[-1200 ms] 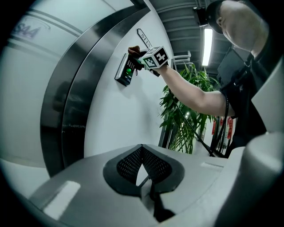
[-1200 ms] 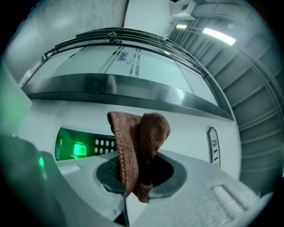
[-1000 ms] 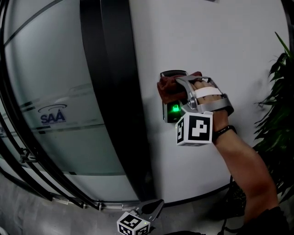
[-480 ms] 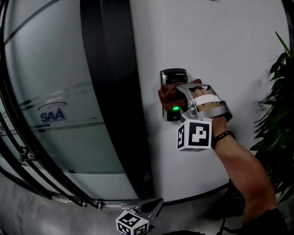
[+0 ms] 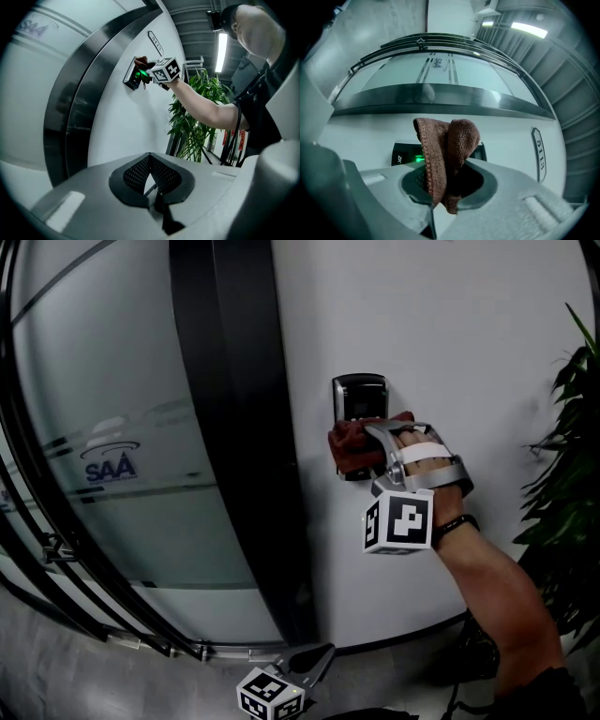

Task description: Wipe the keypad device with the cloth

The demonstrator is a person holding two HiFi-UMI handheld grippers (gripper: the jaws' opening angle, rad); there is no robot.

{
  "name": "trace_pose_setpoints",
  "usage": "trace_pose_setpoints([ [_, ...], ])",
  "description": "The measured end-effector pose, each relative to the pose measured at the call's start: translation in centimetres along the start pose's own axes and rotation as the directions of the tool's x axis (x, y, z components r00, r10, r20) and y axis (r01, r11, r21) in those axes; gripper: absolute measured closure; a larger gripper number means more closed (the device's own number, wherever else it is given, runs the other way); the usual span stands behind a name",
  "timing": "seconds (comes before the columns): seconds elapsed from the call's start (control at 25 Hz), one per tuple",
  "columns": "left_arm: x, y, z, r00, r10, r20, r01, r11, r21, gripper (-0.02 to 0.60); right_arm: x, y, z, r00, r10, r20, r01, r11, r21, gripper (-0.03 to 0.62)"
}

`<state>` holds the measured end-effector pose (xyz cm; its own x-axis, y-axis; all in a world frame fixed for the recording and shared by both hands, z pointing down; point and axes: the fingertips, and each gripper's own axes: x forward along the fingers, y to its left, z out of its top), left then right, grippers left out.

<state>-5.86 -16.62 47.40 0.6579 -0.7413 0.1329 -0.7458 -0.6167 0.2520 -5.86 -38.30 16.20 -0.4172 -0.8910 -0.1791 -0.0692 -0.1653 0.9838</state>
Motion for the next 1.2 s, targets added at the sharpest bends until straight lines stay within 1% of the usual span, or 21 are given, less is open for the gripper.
trace_pose_setpoints([
  [0.4,-0.1,0.0,-0.1,1.000,0.000,-0.004,0.000,1.000,-0.003,0.565,-0.3,1.9,-0.2,0.999,0.035,-0.006,-0.034,0.999,0.024,0.539],
  [0.76,0.1,-0.1,-0.2,1.000,-0.004,-0.005,0.004,1.000,-0.003,0.565,-0.8,2.8,-0.4,0.999,0.046,-0.010,-0.046,0.998,0.036,0.539],
  [1.2,0.2,-0.1,-0.3,1.000,0.002,-0.001,-0.002,1.000,-0.011,0.565,-1.0,5.7,-0.5,0.994,0.108,-0.009,-0.108,0.994,0.034,0.539],
])
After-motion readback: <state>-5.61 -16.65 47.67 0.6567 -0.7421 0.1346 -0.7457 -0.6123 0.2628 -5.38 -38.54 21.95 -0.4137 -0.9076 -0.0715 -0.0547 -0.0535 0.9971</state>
